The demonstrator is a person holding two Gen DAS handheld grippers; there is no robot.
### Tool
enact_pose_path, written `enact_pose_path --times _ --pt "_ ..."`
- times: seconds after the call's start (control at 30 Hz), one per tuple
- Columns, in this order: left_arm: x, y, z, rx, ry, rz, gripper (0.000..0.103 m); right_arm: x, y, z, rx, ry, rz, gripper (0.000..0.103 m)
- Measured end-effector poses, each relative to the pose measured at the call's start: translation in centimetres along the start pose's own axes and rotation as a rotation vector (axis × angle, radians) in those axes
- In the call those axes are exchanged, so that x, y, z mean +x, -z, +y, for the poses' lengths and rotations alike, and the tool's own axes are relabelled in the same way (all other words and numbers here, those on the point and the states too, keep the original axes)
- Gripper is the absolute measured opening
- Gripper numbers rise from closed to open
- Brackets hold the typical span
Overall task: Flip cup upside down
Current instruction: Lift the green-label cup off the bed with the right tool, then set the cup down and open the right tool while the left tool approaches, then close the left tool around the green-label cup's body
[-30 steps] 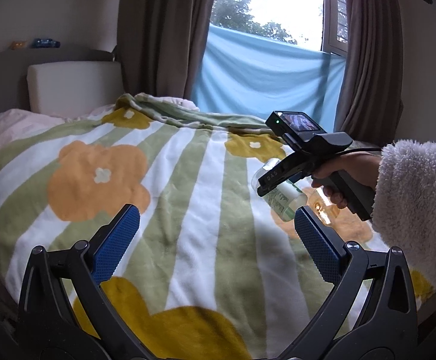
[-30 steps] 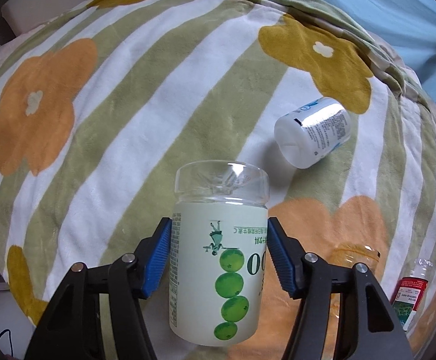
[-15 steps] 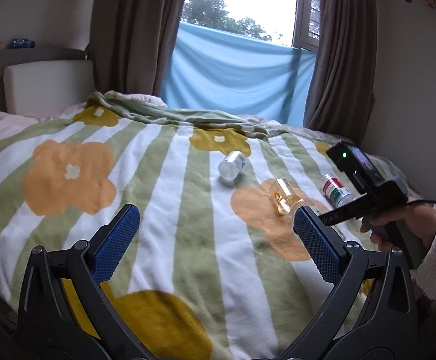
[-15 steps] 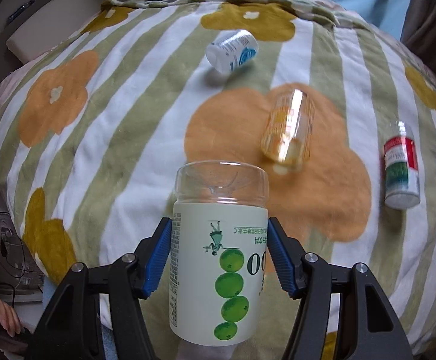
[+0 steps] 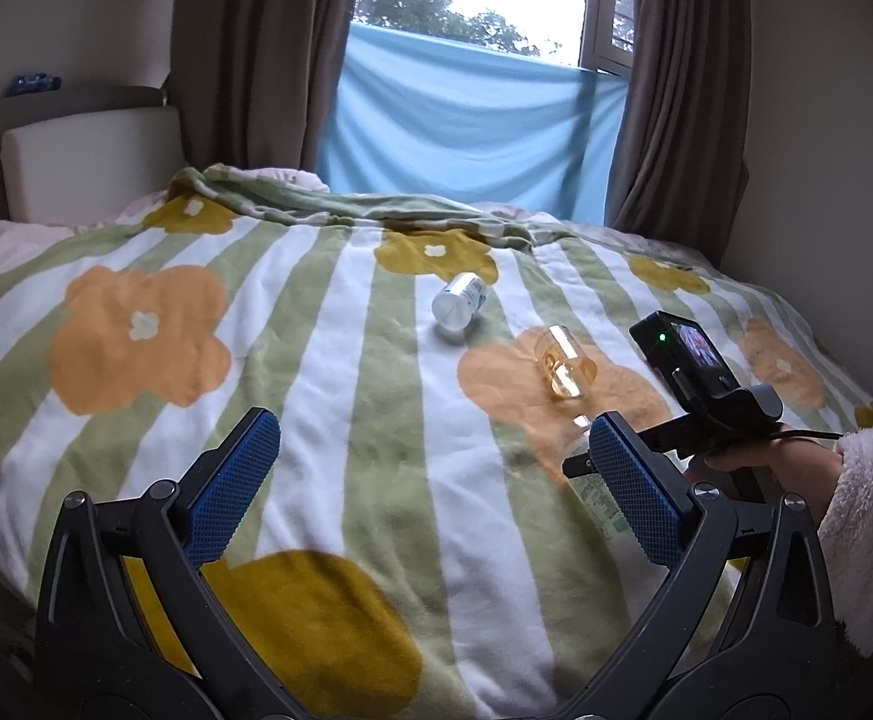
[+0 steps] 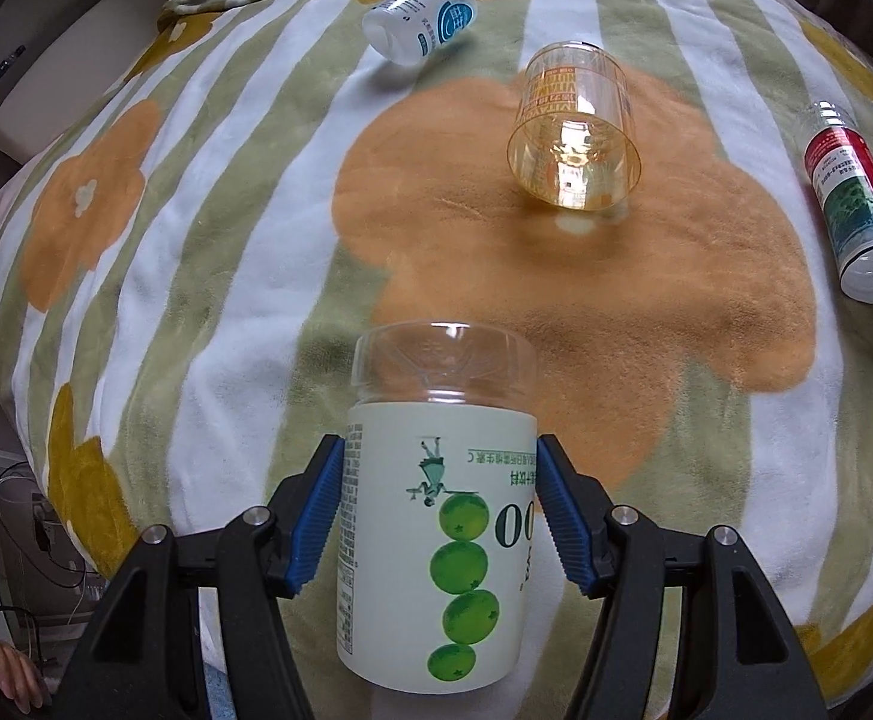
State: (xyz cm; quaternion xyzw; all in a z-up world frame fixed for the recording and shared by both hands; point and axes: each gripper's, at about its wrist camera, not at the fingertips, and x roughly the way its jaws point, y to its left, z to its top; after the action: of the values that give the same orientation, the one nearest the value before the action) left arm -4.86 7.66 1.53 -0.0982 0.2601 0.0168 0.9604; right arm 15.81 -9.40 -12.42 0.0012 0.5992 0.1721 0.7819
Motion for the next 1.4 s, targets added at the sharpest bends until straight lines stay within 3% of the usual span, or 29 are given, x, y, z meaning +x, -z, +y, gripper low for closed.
enact_pose_path --times 0.07,0.1,0.13,0.23,0.4,0.53,0.63,0.83,0.97,1.13,1.4 --pt "0.1 0.1 -0.2 0.0 0.001 0.006 0.103 0.0 0.1 0.0 -0.003 0.001 0.008 0.06" --pt "0.2 0.0 -0.3 0.002 -0.002 0.009 0.103 -0.1 0.2 -0.1 0.003 -0.004 0.006 0.067" --pt "0.2 -0.1 -0.5 0.004 -0.005 0.012 0.103 -0.3 0.3 -0.3 0.013 -0.009 0.001 0.081" --pt "0.5 -0.6 -1.1 0.008 -0.014 0.022 0.103 -1.3 0.8 -0.8 0.013 -0.04 -0.03 0.103" --pt "2.7 -2.2 -2.0 -0.024 0.0 0.114 0.103 -4.3 4.0 -1.3 -0.054 -0.169 -0.178 0.103" --pt "6.4 -3.9 -4.0 -0.035 0.103 0.268 0.103 -7.6 8.1 -1.8 -0.147 -0.222 -0.386 0.103" --pt "9.9 -4.3 -6.0 -0.02 0.154 0.405 0.103 -9.7 11.3 -2.0 -0.225 -0.104 -0.575 0.103" --pt "17.3 -2.8 -10.3 0.025 0.136 0.65 0.103 -11.0 14.0 -4.1 -0.173 0.018 -0.732 0.103" --pt "21.8 -0.6 -11.8 -0.038 0.192 0.839 0.103 -11.9 14.7 -5.8 -0.118 0.027 -0.792 0.103" --pt "26.3 2.4 -12.0 -0.16 0.145 1.056 0.098 -12.7 15.7 -6.6 -0.118 0.031 -0.85 0.103" --pt "29.6 3.9 -13.4 -0.144 0.063 1.167 0.091 -12.3 16.4 -8.1 -0.104 0.008 -0.857 0.103"
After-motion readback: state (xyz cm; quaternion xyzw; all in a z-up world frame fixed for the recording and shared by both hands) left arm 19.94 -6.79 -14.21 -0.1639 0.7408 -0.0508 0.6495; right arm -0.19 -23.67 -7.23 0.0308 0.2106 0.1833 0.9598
